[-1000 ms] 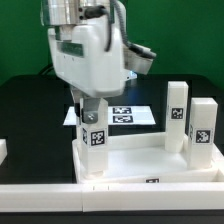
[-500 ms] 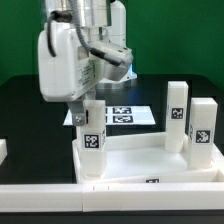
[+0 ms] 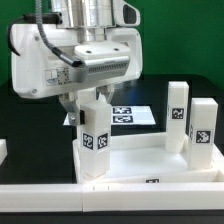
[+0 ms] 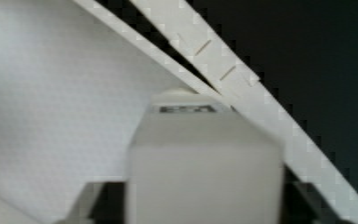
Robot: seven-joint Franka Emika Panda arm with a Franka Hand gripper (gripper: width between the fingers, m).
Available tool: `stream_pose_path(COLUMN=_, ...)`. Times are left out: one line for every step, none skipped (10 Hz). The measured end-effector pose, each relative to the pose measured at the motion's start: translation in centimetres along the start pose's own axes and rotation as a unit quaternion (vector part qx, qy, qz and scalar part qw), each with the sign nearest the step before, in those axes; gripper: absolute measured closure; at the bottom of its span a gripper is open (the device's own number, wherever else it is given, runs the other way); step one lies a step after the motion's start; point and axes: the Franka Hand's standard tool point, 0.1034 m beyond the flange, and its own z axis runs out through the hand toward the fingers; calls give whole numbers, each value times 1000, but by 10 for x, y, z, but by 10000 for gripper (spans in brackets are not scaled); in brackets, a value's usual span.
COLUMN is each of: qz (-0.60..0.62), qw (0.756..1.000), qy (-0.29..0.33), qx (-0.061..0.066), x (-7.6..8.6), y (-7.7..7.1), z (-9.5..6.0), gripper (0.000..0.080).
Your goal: Assemble desk
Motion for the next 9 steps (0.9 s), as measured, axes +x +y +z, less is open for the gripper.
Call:
stream_pose_path(qz=-67, qw=998, qy=7, qx=0, x=-2, y=3, z=2, gripper=329)
stream_pose_path(qz=-154, qw=988, qy=11, qx=-1, x=-8, y=6, z=3, gripper=213)
stream_pose_path(qz=-235, qw=972, qy=11, qx=-2, x=-11, y=8, z=4, gripper=213)
stream_pose_path(qz=-264, qw=965, qy=12, qx=-3, x=-10, y=7, z=4, gripper=163)
stream_pose_path(qz=-296, qw=955, qy=12, qx=-3, x=-10, y=7, z=4, gripper=153)
stream_pose_path(qz=-316, qw=949, qy=12, qx=-3, x=-10, y=7, z=4, gripper=153)
stream_pose_path(qz=-374, qw=927, qy=13, qx=-4, x=-9, y=6, z=4, gripper=153)
stream_pose_path(qz=-474, qw=880, qy=14, qx=-7, x=-7, y=0, z=1, gripper=151)
stream_pose_path(qz=-556, qw=831, qy=12, qx=-10, x=-4, y=-5, z=-2, gripper=151)
